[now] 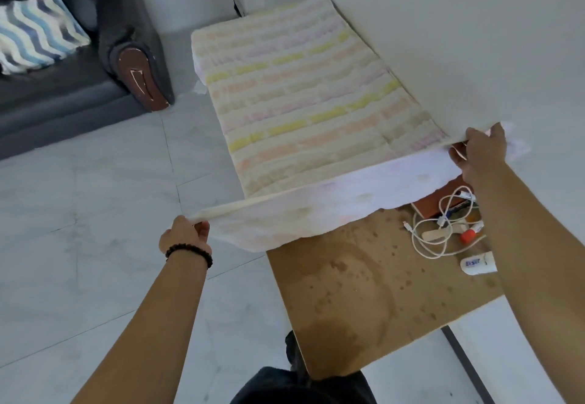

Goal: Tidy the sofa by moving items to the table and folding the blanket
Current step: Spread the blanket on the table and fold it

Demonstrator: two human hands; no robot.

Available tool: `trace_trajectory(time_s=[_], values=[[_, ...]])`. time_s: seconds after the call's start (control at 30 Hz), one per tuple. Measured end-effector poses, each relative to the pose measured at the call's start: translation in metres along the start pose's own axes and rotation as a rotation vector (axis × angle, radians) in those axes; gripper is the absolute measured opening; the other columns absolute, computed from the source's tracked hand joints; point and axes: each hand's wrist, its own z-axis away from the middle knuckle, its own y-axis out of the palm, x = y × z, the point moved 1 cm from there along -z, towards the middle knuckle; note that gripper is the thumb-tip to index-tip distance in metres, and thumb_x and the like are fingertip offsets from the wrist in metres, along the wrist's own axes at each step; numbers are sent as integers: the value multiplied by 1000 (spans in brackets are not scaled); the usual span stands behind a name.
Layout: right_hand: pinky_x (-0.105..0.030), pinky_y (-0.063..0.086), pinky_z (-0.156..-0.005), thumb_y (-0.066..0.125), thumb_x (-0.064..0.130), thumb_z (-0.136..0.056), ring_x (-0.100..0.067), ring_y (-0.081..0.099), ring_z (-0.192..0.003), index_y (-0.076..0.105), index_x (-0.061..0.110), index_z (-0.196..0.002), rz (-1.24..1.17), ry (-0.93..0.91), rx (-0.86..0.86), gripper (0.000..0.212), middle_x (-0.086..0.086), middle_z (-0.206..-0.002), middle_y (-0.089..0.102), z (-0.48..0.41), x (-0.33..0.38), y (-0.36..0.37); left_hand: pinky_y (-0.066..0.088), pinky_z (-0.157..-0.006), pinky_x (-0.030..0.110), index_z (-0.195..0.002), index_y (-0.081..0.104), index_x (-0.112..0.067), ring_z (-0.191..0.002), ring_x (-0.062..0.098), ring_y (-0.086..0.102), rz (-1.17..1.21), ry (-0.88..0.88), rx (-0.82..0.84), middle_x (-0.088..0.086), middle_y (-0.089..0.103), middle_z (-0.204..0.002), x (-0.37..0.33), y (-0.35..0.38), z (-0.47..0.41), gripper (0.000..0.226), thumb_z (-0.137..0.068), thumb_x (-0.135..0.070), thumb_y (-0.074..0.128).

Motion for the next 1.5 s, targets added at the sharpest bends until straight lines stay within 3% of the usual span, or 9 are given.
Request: trace_trajectory(time_s=[0.07,0.2,0.4,0.53,0.67,0.9,1.07,1.3,1.5], values=[[-26,58,-74,49,7,-96,-13,58,-80,23,38,-154,-5,17,0,71,1,-97,59,-7,1,23,54,-52,23,-94,50,-8,-67,18,58,-30,43,-12,9,56,-89,-19,17,-12,4,-94,-10,54],[-24,57,-71,46,7,-95,-11,62,-76,27,40,-152,15,8,6,69,3,-99,64,-9,1,73,54,-54,24,-84,45,-12,-66,18,58,-84,111,-12,8,54,-88,-52,47,-40,12,-94,-9,53],[-24,57,-73,43,11,-96,-11,61,-76,23,42,-152,52,-30,-23,68,5,-101,64,-16,-5,133,50,-51,24,-97,48,-9,-65,18,65,-212,77,51,9,58,-89,-79,90,-108,6,-94,-9,53],[-25,56,-77,42,10,-94,-11,60,-74,27,44,-148,88,-66,-87,66,6,-100,62,-16,-5,169,48,-47,23,-109,49,-8,-69,17,68,-259,-26,134,8,61,-94,-94,124,-164,17,-95,-11,57],[-25,56,-76,41,10,-91,-9,66,-78,24,46,-149,28,-77,-218,70,5,-119,64,-17,6,213,51,-47,21,-112,53,-6,-68,16,69,-285,-137,234,11,65,-99,-119,169,-208,20,-95,-14,60],[-26,57,-77,41,11,-93,-7,68,-86,22,47,-149,23,-127,-294,70,7,-123,59,-22,38,285,51,-48,22,-117,52,-4,-65,16,68,-325,-195,318,10,65,-82,-156,243,-247,23,-97,-14,57],[-26,58,-78,42,13,-92,-6,68,-81,22,46,-149,60,-157,-267,69,9,-123,59,-56,58,325,53,-48,23,-120,52,-2,-57,15,69,-324,-205,293,11,66,-83,-159,287,-269,27,-96,-12,58],[-21,57,-71,47,14,-94,-9,57,-70,25,46,-149,71,-105,-211,67,8,-105,61,-149,56,399,55,-49,24,-117,51,-1,-69,19,68,-329,-209,202,13,65,-86,-148,355,-298,22,-98,-10,56],[-21,56,-65,52,16,-95,-11,51,-63,20,43,-153,125,-9,-215,71,5,-95,62,-241,20,454,58,-54,28,-135,45,-1,-77,21,68,-366,-297,143,15,65,-99,-109,400,-333,34,-103,-11,42]])
